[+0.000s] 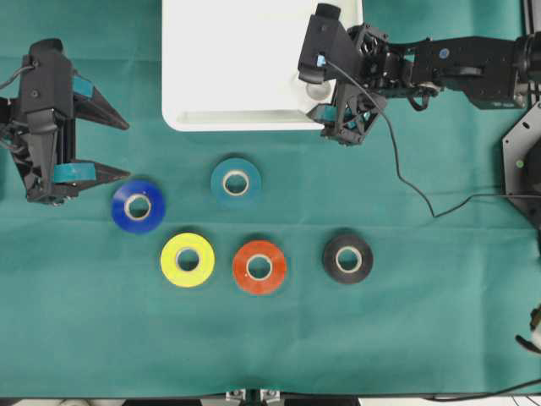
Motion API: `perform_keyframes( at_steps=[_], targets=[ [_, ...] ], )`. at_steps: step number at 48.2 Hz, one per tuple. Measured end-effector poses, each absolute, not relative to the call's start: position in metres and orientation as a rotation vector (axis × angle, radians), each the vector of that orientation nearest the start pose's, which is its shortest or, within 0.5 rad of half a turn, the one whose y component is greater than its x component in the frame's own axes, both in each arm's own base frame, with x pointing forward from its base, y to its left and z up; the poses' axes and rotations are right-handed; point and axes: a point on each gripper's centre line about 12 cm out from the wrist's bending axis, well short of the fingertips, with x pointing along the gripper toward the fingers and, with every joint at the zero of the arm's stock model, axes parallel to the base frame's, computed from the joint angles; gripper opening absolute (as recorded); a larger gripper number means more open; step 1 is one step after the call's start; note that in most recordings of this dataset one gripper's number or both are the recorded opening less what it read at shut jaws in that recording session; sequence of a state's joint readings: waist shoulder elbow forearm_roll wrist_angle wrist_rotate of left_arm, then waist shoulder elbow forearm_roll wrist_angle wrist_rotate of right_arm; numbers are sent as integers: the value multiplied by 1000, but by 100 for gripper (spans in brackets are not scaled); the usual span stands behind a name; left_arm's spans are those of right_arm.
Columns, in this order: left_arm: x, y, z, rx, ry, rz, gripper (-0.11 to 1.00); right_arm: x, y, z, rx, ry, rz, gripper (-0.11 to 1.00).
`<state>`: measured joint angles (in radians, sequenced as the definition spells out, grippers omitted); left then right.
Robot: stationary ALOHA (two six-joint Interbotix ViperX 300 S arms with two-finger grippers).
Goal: Put the tape alternately from left to right into the white case.
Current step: 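Carry the white roll into the white tray with the right gripper, then release the white roll in the tray and withdraw the right gripper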
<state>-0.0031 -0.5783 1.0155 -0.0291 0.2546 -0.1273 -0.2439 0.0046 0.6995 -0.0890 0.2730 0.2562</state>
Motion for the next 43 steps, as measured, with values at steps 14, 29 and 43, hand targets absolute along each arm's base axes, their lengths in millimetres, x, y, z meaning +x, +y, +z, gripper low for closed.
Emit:
perform_keyframes(
  at_steps=[14, 29, 43],
  targets=[
    [248, -2, 208, -149, 693, 44, 55, 344, -89, 135, 262, 953, -328, 80],
    [248, -2, 207, -151, 694, 44, 55, 341, -87, 153, 258, 900, -326, 80],
    [247, -2, 206, -149, 697, 44, 55, 330, -73, 176, 241, 842, -293, 80]
  ],
)
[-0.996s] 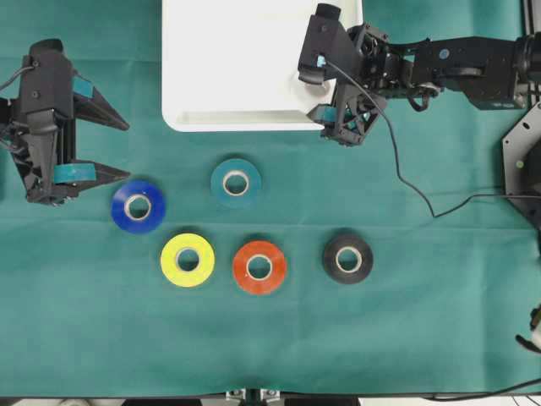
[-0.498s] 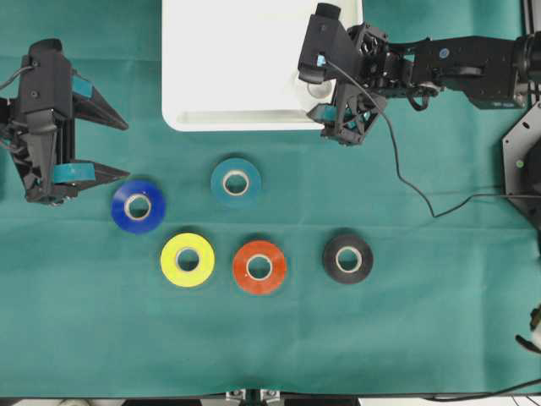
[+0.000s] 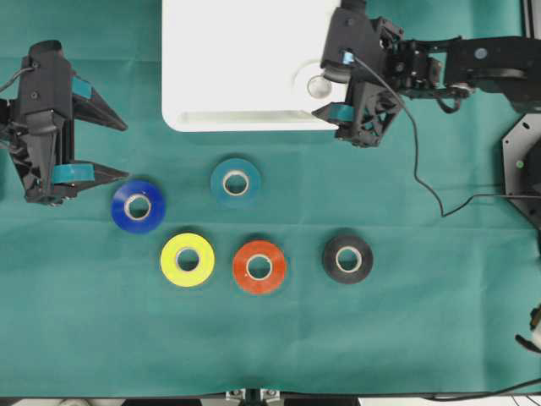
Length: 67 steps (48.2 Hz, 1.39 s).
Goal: Put the tape alternately from left to right into the white case.
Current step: 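Release the white roll in the tray and withdraw the right gripper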
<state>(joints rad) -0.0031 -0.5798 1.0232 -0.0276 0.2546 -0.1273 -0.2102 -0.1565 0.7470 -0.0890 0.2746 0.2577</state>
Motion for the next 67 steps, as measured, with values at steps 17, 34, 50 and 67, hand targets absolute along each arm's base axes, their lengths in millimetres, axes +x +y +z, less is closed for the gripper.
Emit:
perform_keyframes(
  at_steps=[17, 34, 50, 67],
  targets=[
    [246, -2, 205, -149, 699, 44, 55, 329, -36, 194, 198, 795, -189, 80],
    [246, -2, 205, -149, 700, 44, 56, 332, 2, 197, 156, 753, -71, 80],
    [244, -1, 201, -151, 702, 46, 55, 327, 18, 188, 143, 713, -15, 80],
    [243, -2, 198, -150, 708, 44, 55, 324, 18, 188, 145, 694, -11, 80]
  ],
)
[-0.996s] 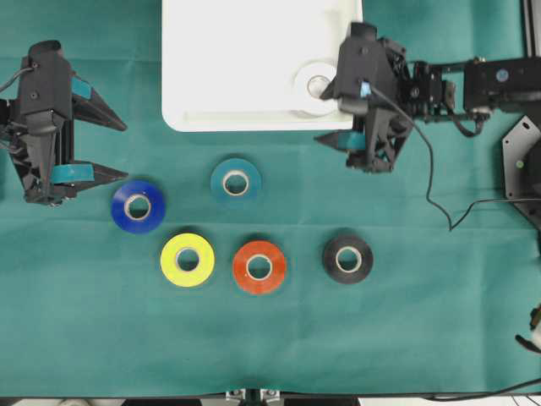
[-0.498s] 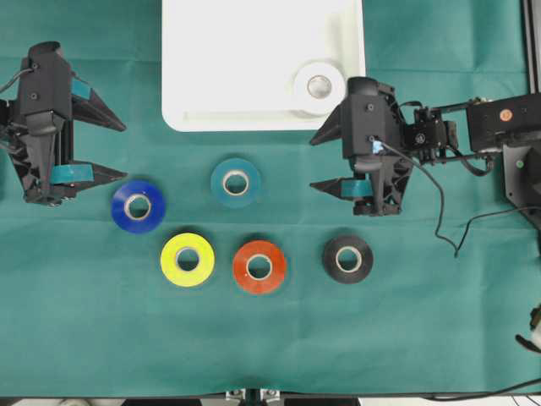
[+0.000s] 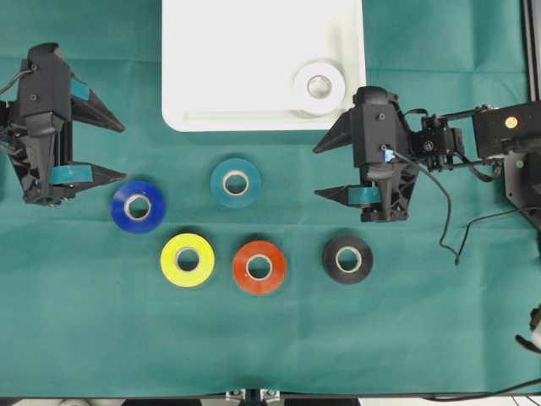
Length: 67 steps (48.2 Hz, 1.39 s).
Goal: Put the tape alternately from left to right into the white case.
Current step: 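Release the white roll in the tray and withdraw the right gripper, then move the left gripper onto the blue tape roll and grasp it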
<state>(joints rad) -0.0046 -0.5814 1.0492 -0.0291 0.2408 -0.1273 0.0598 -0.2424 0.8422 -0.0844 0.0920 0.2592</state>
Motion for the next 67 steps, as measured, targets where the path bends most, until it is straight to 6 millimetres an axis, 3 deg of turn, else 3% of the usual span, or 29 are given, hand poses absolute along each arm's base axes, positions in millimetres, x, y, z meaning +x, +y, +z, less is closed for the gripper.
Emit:
perform_keyframes(
  at_steps=[22, 38, 54, 67],
  targets=[
    [234, -28, 187, -155, 749, -40, 55, 325, 19, 188, 146, 662, -4, 80],
    [229, -29, 178, -234, 776, -9, 55, 325, 19, 188, 148, 657, -3, 80],
    [234, -29, 153, -225, 879, 10, 55, 325, 19, 186, 148, 661, -3, 80],
    [251, -28, 138, -227, 950, 34, 55, 326, 19, 183, 147, 670, -4, 80]
  ],
)
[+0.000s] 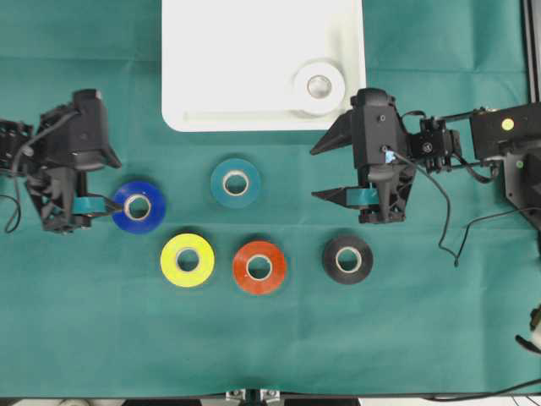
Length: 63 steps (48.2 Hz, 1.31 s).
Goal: Put the tape alternately from left to right into the white case.
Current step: 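Move the left gripper onto the blue tape roll and grasp it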
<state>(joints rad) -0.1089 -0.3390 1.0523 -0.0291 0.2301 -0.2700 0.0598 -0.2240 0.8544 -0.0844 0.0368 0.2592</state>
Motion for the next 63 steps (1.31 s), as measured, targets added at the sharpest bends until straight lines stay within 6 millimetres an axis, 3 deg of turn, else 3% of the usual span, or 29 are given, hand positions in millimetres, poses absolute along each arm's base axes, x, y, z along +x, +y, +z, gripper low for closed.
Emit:
perform_keyframes(
  at_steps=[15, 56, 63],
  targets=[
    [270, -30, 122, -221, 1015, 47, 55, 326, 19, 182, 147, 671, -4, 80],
    [271, -22, 95, -220, 1104, 86, 55, 326, 19, 178, 147, 685, -5, 80],
    [272, -21, 95, -221, 1102, 87, 41, 327, 19, 179, 145, 682, -5, 80]
  ],
)
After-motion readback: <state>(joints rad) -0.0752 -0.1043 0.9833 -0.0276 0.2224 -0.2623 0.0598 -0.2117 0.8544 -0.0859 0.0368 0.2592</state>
